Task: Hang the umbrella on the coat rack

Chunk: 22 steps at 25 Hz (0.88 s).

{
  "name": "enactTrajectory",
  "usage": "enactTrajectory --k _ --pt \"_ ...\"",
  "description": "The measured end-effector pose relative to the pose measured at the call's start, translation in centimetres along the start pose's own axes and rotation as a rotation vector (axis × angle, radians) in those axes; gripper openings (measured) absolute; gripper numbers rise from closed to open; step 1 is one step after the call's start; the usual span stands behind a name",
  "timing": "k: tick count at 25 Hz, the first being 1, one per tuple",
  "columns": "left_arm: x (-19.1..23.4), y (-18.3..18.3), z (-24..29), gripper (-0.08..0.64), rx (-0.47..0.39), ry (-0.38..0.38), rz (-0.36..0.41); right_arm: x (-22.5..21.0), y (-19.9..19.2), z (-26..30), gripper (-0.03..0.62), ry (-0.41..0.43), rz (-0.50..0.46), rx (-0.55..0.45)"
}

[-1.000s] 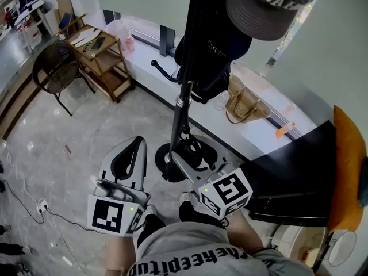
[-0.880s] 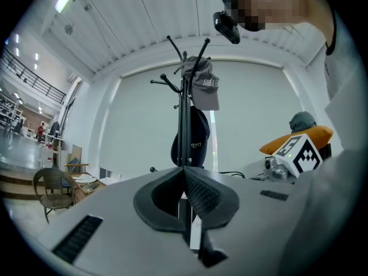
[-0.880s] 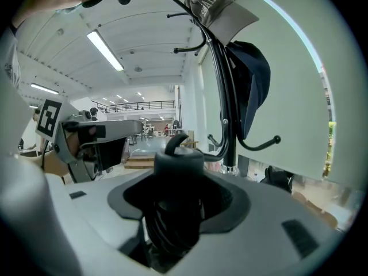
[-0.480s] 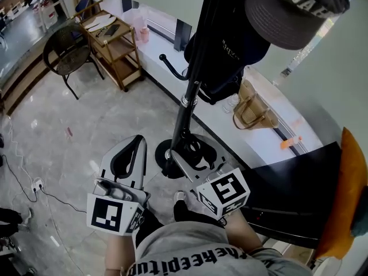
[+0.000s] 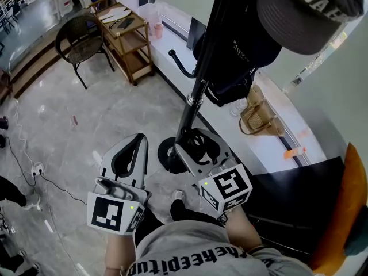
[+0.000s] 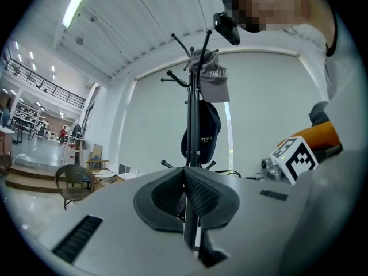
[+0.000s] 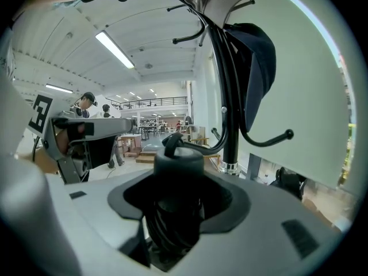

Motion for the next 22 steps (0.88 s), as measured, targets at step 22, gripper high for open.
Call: enactTrajectory --k 22 --pt "-2.5 -0.1 -0.9 0.015 0.009 0.073 0.033 -1.0 -0.9 0.9 0.230 0.035 -0.051 0.053"
Point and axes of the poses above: the fingertips, and each gripper's own axes: z forward along the fingers, x to its left, y out of its top, the point moved 10 cm from there along -z, backward along the fingers, and after that the axes turned 1 degree about -z, right-handed, at the moved point
